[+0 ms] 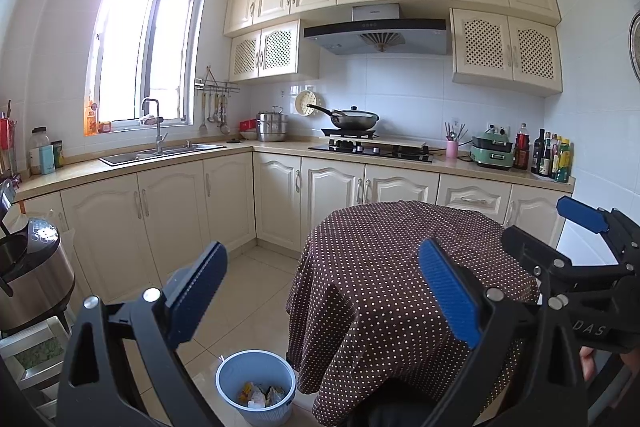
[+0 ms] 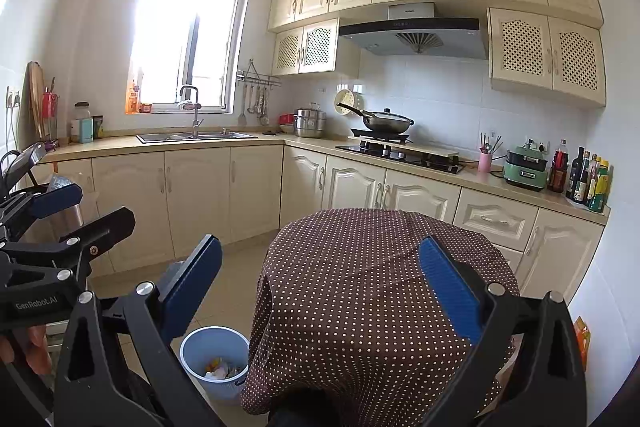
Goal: Collect trash
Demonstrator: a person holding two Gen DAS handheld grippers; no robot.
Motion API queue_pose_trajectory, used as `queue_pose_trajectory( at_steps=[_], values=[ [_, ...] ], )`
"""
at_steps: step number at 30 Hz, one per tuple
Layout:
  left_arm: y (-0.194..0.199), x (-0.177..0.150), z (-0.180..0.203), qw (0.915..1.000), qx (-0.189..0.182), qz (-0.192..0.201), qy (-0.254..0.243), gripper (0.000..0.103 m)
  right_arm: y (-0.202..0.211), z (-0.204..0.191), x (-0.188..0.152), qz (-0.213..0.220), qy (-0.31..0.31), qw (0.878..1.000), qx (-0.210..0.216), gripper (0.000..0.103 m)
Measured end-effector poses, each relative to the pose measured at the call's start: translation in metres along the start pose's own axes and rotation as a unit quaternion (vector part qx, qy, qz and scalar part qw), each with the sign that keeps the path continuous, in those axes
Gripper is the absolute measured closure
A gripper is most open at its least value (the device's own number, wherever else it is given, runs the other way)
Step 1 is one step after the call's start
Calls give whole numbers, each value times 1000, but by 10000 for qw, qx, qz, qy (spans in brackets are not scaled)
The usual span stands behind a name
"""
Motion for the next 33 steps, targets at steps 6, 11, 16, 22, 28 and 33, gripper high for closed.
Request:
queue_pose_trajectory(
  at_steps=[6,11,16,22,28,33],
  values=[
    [0,0,-1,10000,-7,0,-8,8,1,0,0,-1,13,10000,3,7],
    [-1,1,-4,10000,24,-17,11,8,0,1,1,-2,16,10000,11,7],
    [-1,0,-7,10000,20,-15,15,8,-2,3,2,-10,32,10000,43,7],
    [-2,0,-9,10000,25,-34,10,8,-3,4,3,-8,44,10000,48,7],
    [-3,-1,-10,10000,26,-38,0,8,-3,4,3,-10,45,10000,53,7],
    [-4,0,-11,10000,27,-55,-10,8,-3,3,3,-16,45,10000,52,7]
  ],
)
Point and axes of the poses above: each gripper's, at about its wrist camera, not at the fingertips, and y roughly against the way its jaws point, z to its right, x to its top, the point moved 3 cm from there along -y, roughly the way its jaws point, and after that the axes turned 2 degrees about z, right-handed, at the moved point
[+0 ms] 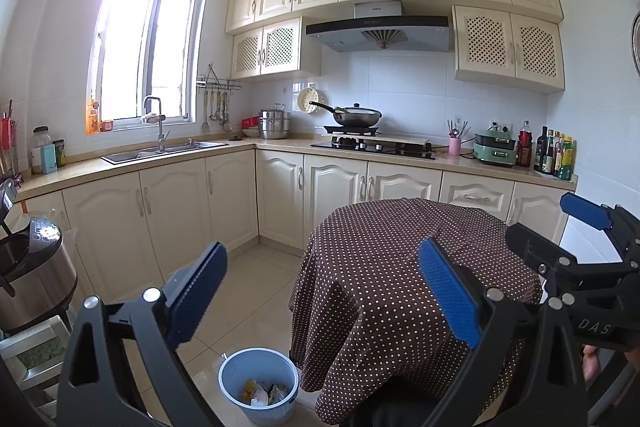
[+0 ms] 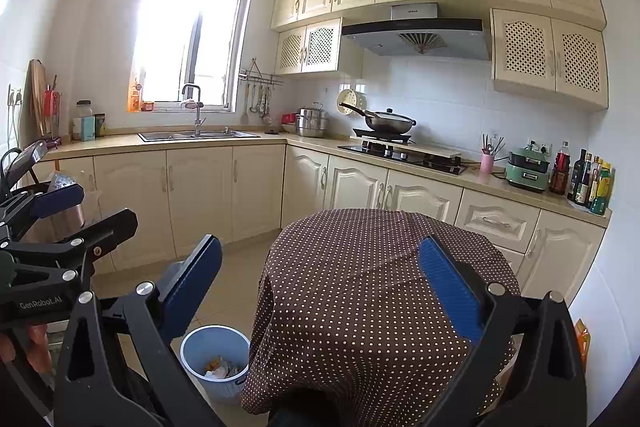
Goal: Collect trash
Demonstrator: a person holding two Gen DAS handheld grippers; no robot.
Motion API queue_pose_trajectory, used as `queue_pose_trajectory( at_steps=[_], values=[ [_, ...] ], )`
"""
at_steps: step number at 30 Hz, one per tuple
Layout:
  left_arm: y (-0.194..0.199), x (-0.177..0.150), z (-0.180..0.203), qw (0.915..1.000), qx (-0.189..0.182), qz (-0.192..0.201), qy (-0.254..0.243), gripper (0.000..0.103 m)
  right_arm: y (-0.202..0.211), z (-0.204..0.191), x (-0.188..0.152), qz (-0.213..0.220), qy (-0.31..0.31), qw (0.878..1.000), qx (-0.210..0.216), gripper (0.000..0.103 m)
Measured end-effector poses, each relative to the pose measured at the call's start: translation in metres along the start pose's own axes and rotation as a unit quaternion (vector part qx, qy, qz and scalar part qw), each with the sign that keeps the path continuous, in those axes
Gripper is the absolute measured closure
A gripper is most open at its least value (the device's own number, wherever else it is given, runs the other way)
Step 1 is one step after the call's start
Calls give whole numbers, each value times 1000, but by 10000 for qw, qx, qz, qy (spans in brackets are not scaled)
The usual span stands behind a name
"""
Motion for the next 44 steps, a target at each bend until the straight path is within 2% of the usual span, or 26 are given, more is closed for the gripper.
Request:
queue_pose_trajectory(
  at_steps=[26,33,39,44],
  values=[
    [-7,-6,-4,9999,19,-143,-8,8,0,-1,-5,-74,-31,10000,9,7],
    [-13,-8,-5,9998,33,-216,22,8,-12,3,-11,-172,-46,9998,35,7],
    [-37,-16,-5,9989,96,-449,-45,8,-38,16,-20,-399,-144,9991,3,7],
    [-68,-29,-5,9966,217,-790,-108,8,-63,30,-31,-667,-263,9974,-38,7]
  ],
)
Point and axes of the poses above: each gripper's, at about its wrist camera, not at the fingertips, and y roughly against the way its jaws point, z to its right, x to its top, the point moved 3 cm from there along -y, roughly the way its jaws point, and after that the axes turned 2 degrees about z, right-handed, at the moved point
